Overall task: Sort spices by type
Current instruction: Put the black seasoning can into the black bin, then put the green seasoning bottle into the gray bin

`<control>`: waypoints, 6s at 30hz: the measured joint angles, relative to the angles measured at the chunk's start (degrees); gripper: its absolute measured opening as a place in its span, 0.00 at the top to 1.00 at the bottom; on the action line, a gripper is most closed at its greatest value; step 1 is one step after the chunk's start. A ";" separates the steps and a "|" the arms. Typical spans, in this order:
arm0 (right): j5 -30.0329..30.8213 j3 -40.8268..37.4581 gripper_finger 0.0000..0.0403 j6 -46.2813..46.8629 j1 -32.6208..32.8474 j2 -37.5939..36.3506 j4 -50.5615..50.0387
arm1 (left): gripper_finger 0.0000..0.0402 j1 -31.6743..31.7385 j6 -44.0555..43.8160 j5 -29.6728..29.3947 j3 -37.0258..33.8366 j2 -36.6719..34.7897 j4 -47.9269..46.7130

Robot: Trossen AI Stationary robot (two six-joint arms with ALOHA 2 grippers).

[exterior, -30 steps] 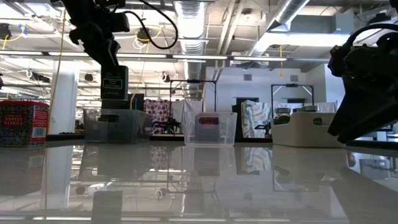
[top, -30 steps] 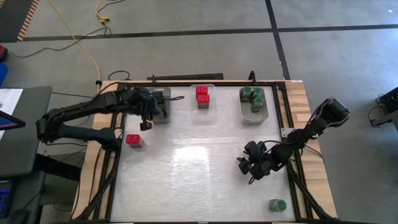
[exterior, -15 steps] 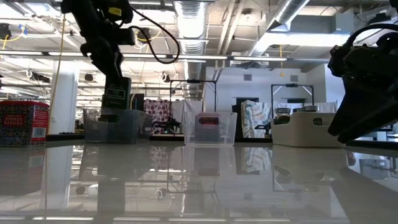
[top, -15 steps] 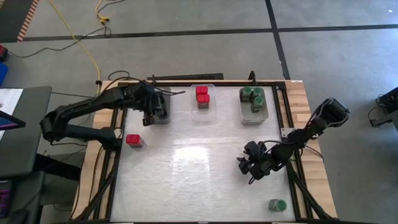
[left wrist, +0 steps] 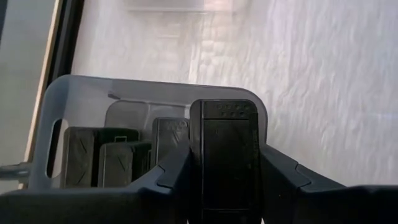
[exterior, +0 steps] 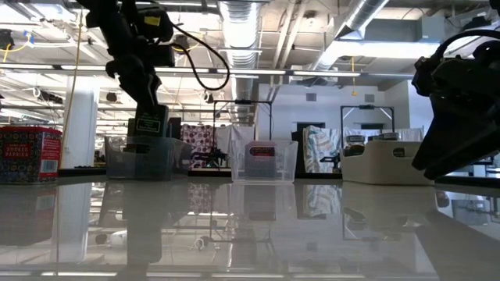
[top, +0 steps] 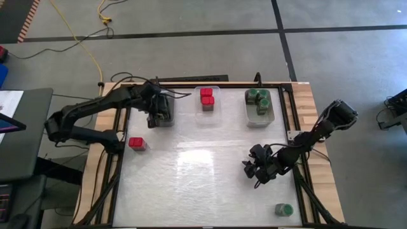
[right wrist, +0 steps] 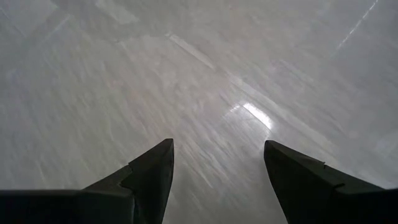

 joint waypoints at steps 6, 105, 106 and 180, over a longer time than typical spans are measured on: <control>0.00 0.00 0.31 -0.01 0.00 0.00 -0.02 | 0.69 2.32 0.57 1.47 -3.76 -0.76 2.34; 0.00 0.00 0.31 0.00 0.02 0.00 0.04 | 0.62 6.48 3.30 7.44 -15.89 -1.31 14.24; 0.00 0.00 0.31 0.01 0.01 0.00 0.04 | 0.62 6.48 3.27 7.44 -15.89 -1.31 14.31; -4.10 0.07 0.31 -1.40 -1.93 -0.04 0.96 | 0.42 -48.02 -45.73 -20.37 -4.01 -11.07 1.03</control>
